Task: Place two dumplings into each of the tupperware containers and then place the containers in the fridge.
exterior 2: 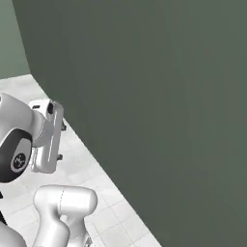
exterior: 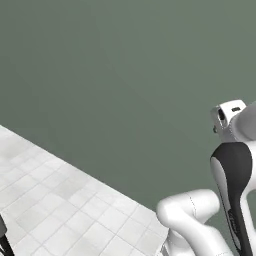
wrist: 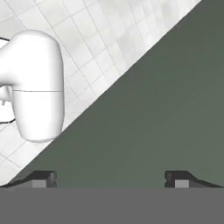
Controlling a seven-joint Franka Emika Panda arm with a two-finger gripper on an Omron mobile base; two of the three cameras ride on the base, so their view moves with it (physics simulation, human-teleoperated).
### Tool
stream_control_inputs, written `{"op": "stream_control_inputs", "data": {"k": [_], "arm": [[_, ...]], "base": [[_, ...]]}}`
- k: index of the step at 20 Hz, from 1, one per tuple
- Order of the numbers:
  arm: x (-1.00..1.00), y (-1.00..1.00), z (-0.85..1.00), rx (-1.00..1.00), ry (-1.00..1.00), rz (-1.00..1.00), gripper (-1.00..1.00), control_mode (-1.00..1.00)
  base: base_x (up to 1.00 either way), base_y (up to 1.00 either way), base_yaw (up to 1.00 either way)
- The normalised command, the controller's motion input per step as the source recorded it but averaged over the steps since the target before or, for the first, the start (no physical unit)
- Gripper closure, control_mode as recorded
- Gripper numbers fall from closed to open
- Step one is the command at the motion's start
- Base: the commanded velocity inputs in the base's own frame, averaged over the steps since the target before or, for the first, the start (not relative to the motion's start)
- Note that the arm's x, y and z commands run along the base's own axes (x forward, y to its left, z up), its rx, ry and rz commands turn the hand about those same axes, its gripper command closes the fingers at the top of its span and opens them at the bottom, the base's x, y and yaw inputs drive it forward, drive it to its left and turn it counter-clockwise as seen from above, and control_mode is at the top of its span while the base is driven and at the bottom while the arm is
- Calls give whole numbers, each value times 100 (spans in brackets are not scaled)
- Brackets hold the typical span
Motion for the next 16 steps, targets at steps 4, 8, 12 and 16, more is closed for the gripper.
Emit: {"op": "stream_control_inputs", "data": {"k": [4,8,12,16], "arm": [[0,0,0,0,0,0,-100,100],[0,0,0,0,0,0,-100,100],[0,0,0,0,0,0,-100,100],[0,0,0,0,0,0,-100,100]], "base": [[73,-34,68],[77,0,81],[76,0,82],[95,-33,63]]}}
